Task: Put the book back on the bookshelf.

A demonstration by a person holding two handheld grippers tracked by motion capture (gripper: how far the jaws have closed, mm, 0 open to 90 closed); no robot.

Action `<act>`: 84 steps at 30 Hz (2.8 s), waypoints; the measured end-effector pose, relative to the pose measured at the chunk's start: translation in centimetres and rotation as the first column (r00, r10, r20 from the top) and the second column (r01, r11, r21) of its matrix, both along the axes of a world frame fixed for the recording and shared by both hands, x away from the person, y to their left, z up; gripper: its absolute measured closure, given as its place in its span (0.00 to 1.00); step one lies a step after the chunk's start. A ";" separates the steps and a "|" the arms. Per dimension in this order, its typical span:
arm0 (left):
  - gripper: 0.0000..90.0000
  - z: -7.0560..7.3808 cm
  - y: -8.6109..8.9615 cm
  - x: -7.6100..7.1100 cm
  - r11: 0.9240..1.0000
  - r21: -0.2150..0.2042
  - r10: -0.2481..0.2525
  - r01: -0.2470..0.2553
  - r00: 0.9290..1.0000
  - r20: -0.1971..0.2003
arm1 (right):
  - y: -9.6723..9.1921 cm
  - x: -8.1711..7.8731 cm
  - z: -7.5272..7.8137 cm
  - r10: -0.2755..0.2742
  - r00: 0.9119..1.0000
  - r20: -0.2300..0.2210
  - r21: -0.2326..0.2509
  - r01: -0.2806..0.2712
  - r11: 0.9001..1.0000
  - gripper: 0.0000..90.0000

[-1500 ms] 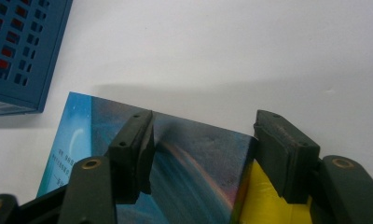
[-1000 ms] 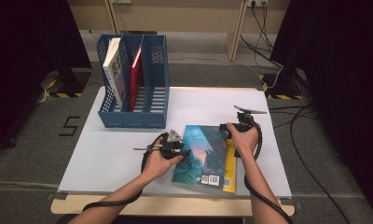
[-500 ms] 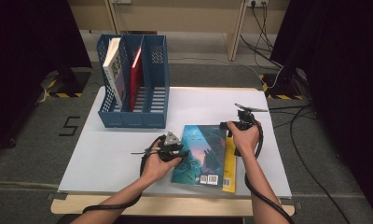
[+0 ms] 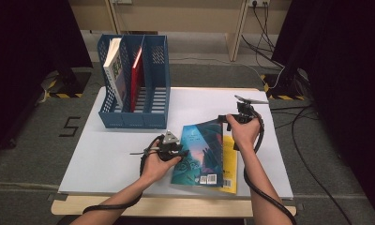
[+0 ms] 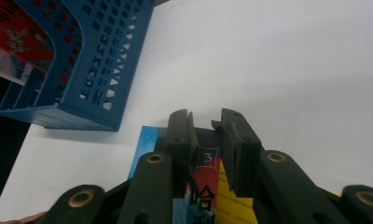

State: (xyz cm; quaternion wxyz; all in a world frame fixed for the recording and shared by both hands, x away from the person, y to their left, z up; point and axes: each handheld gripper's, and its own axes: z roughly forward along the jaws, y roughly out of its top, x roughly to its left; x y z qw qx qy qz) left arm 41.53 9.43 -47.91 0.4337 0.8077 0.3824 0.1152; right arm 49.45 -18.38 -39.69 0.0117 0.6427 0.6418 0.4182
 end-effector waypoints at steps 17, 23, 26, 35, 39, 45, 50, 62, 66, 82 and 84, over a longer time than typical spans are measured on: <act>0.64 0.6 -1.8 3.2 0.999 0.051 -0.010 0.011 0.999 -0.034 | 1.0 0.5 2.2 -0.011 0.997 0.071 -0.041 0.014 0.999 0.81; 0.65 0.7 -2.0 2.9 0.997 0.072 -0.007 0.007 1.000 -0.007 | 1.2 0.2 1.5 0.014 1.000 0.017 -0.054 -0.014 0.998 0.77; 0.65 0.6 -2.0 2.9 0.998 0.062 -0.001 0.002 1.000 -0.011 | 1.2 0.1 1.2 0.022 1.000 -0.010 -0.066 -0.023 0.998 0.77; 0.65 0.7 -2.0 2.9 0.997 0.074 -0.002 0.002 1.000 -0.008 | 1.3 0.0 0.2 0.075 0.994 -0.085 -0.073 -0.082 0.994 0.77; 0.65 0.6 -2.0 2.9 0.997 0.072 0.002 -0.001 1.000 -0.008 | 1.3 0.0 -0.1 0.080 0.992 -0.094 -0.082 -0.088 0.993 0.78; 0.65 0.6 -2.0 2.8 0.997 0.076 0.006 -0.006 1.000 -0.002 | 1.3 0.1 -0.5 0.125 0.980 -0.156 -0.073 -0.138 0.988 0.80; 0.64 0.6 -1.9 3.0 0.999 0.049 0.018 -0.017 1.000 -0.017 | 1.4 0.1 0.0 0.122 0.978 -0.168 -0.058 -0.134 0.989 0.81; 0.55 3.1 -2.4 2.5 0.999 -0.043 -0.022 0.020 0.999 -0.034 | 1.9 0.0 1.5 0.096 0.987 -0.131 -0.007 -0.098 0.995 0.83; 0.53 4.4 -2.6 2.2 0.997 -0.066 -0.036 0.034 0.999 -0.021 | 2.0 0.1 2.4 0.069 0.994 -0.090 -0.008 -0.070 0.998 0.83; 0.45 8.9 -5.4 1.5 0.981 -0.148 -0.118 0.123 0.992 0.042 | 3.3 0.9 4.5 -0.026 0.998 0.060 -0.016 0.027 1.000 0.83; 0.45 9.3 -5.7 1.5 0.980 -0.155 -0.123 0.128 0.991 0.045 | 3.6 0.9 4.9 -0.034 0.996 0.081 -0.023 0.035 0.999 0.83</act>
